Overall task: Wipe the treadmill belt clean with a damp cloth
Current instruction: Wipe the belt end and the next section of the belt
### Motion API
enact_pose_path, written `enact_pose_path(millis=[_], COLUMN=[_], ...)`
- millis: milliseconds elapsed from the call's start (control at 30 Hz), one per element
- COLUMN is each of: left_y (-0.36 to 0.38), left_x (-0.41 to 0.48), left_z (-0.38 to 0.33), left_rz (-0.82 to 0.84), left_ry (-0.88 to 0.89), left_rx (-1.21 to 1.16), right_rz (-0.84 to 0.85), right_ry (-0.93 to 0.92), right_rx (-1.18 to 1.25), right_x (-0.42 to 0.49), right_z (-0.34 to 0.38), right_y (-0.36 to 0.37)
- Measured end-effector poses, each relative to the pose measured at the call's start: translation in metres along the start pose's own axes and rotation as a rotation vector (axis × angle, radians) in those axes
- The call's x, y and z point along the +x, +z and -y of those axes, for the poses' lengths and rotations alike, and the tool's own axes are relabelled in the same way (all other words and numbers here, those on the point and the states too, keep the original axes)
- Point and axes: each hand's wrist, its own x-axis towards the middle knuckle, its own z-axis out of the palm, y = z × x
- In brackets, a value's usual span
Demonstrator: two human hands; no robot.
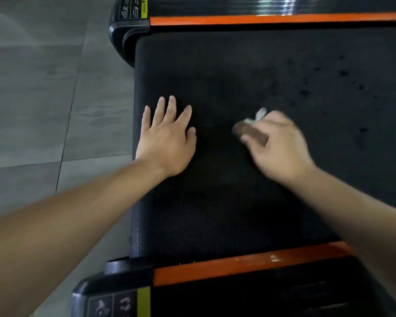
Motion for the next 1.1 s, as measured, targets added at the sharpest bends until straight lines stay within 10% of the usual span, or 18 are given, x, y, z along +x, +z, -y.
enact_pose_path(millis=[133,300,467,667,833,1000,1100], left_y=[-0.001,-0.003,0.000,0.012,0.012,0.013,0.014], left_x=[-0.001,-0.004,0.003,0.002,0.000,-0.001,0.000], left_z=[-0.002,-0.005,-0.027,-0.046,-0.048,-0.055,-0.053], left_rz=[0.011,0.011,0.020,0.046,0.038,0.042,0.026], left_ry=[-0.021,-0.021,-0.154,-0.138,-0.138,-0.141,-0.118], left_rx=[0.025,0.004,-0.042,0.016,0.065,0.108,0.108], right_rz=[0.347,0.044,0.368,-0.029,0.259,-0.050,0.070], right_ry=[-0.329,-0.064,-0.379,0.029,-0.462,0.071,-0.173], right_rx=[0.180,0.019,0.236,0.005,0.111,-0.009,0.075], right_x=[-0.051,-0.023,-0.064,-0.019,-0.046,0.029,-0.009], right_z=[0.039,-0.013,0.016,-0.049,-0.017,-0.068,-0.035], right_y=[-0.010,-0.024,-0.028,-0.029,-0.024,-0.018,-0.006])
